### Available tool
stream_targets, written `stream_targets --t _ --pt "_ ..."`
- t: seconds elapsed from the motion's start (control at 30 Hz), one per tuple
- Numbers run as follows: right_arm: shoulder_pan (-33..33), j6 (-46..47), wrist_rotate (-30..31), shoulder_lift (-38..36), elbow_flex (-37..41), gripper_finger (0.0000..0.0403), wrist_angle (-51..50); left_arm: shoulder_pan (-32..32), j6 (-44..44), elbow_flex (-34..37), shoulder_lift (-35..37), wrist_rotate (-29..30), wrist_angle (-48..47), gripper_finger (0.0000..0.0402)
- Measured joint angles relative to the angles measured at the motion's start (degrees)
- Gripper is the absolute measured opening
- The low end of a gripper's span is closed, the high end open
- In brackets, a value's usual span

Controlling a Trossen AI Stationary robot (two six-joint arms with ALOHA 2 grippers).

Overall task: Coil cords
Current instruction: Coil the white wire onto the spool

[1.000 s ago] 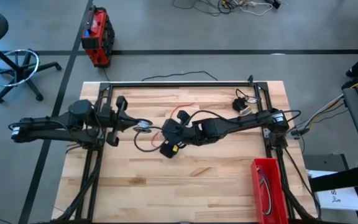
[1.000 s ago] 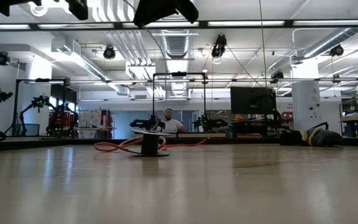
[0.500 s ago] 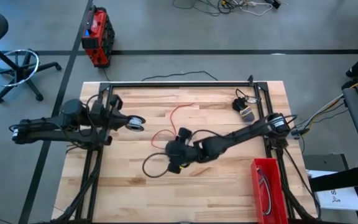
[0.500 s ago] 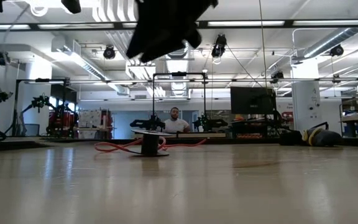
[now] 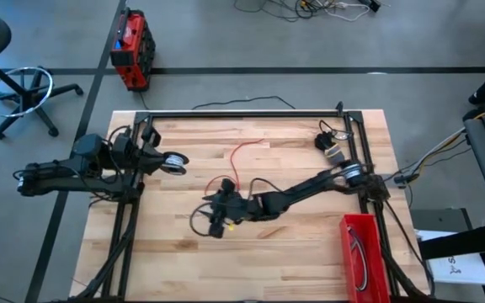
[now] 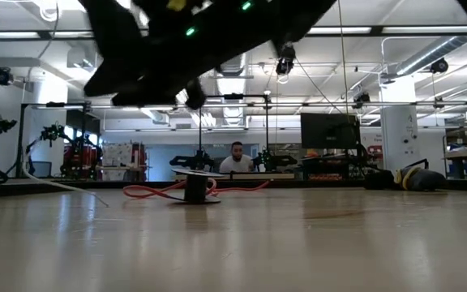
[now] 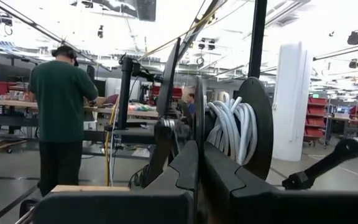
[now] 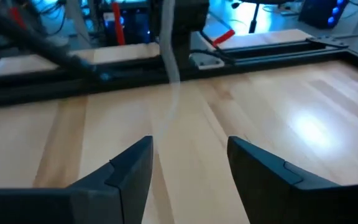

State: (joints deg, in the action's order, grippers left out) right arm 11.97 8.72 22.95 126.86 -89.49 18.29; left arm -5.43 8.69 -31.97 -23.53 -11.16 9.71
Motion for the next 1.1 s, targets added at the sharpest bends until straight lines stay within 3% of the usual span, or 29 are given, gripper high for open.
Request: stream_targets --t 0.2,0.37,0.5,0.73,1.1 --pt "-2.58 0.85 -1.32 10.2 -14.86 0.0201 0.06 0.0 0.02 0.01 -0.16 0.04 -0.13 0.0" --pt "-4.23 -0.88 -11.81 16.21 -24.96 0.0201 -0.69 0.0 0.42 0.02 -0.03 0.04 -0.21 0.0" --pt "-4.89 -1.23 -14.37 18.46 -29.99 0.0201 -1.26 0.0 0.44 0.02 -0.07 0.04 -0.37 0.0" --pt "-5.78 -3.69 -17.0 19.09 -31.76 0.018 -1.4 -0.02 0.44 0.04 -0.11 0.04 0.25 0.0" --pt "-6.58 -3.81 -17.19 19.6 -31.5 0.0091 -0.96 -0.02 0.44 0.04 -0.11 0.04 0.66 0.0"
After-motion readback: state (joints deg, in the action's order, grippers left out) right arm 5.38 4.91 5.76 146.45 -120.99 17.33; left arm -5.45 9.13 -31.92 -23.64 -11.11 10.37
